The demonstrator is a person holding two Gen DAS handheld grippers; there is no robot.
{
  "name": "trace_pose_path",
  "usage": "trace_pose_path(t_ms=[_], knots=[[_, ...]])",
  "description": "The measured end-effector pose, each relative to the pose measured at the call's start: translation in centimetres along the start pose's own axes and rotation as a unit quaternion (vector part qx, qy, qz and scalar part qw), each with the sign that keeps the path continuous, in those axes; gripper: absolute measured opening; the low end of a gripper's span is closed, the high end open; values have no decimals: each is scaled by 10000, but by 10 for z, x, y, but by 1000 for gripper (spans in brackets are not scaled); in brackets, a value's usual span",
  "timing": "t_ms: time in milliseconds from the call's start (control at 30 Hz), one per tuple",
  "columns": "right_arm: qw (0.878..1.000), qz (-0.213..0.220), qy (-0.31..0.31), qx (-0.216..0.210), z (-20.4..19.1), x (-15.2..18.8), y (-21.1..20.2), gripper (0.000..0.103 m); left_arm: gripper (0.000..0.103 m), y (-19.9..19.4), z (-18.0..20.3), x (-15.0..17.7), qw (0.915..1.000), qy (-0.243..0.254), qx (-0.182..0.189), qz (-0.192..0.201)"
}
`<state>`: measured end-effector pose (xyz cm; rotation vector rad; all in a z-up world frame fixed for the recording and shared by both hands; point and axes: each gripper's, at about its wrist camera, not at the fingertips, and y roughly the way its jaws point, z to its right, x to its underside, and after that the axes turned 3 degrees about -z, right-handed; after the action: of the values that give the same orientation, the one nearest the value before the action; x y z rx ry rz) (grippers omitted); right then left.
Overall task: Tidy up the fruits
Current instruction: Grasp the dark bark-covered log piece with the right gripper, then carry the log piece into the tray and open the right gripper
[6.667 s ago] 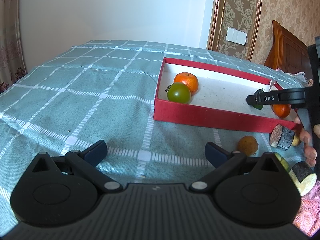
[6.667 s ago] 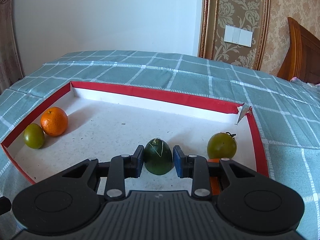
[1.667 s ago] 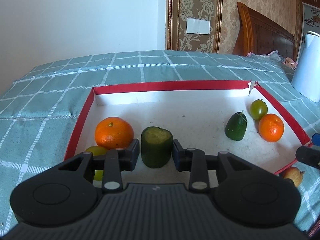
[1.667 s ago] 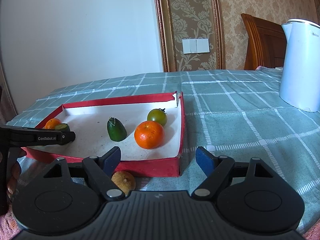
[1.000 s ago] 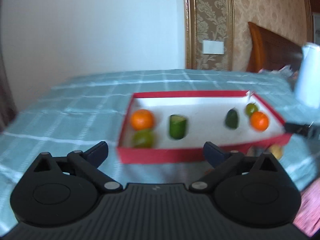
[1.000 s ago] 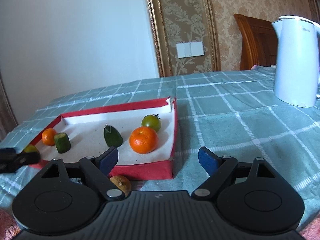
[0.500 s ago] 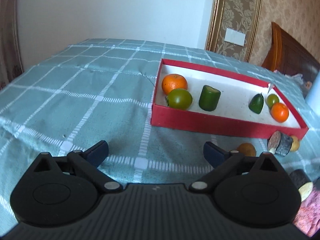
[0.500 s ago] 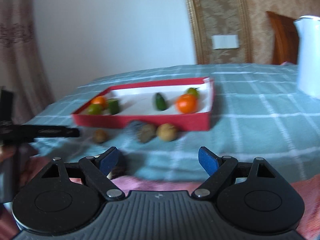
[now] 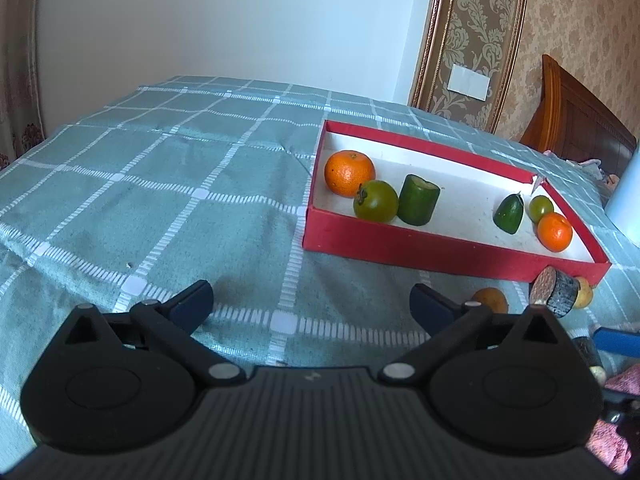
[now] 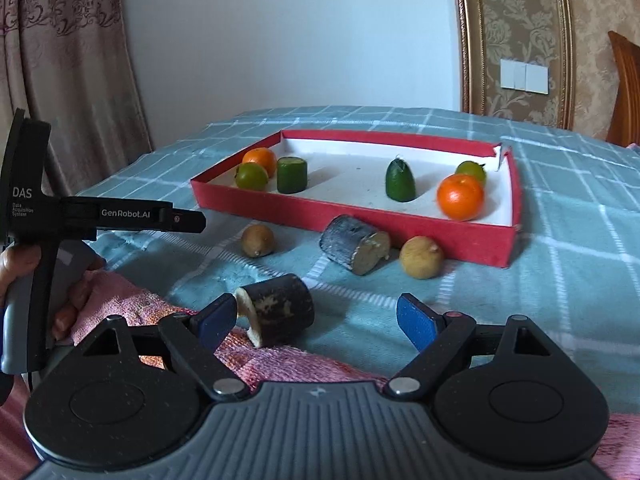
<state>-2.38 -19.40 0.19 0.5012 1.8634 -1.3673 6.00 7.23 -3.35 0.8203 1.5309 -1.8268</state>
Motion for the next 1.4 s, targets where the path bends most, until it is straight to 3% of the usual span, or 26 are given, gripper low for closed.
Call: trace_pose_path(t_ms=[100, 167, 333, 667, 933, 1167, 1400], knots=[[9998, -14, -12, -184, -4, -2, 2, 83, 103, 0, 0, 0, 10000, 10, -2, 0], [9997, 26, -189, -156, -11, -3, 3, 68, 103, 0, 0, 0, 10000, 12, -2, -1], [9988, -42, -490, -22, -23, -6, 10, 43, 103, 0, 0, 0, 10000, -1, 10, 4], [9986, 126, -489, 124, -26, -4, 0, 43, 103, 0, 0, 1, 10000, 10, 5, 4], [9973, 464, -373, 428, -9, -33, -7, 43, 103, 0, 0, 0, 10000, -11, 28, 14], [9945, 655, -320, 754, 3, -67, 12, 43, 103, -1, -4, 1, 9999, -69, 81, 38], [9954, 386, -265, 833, 10, -89, 51, 43, 103, -2, -5, 1, 9999, -109, 118, 52]])
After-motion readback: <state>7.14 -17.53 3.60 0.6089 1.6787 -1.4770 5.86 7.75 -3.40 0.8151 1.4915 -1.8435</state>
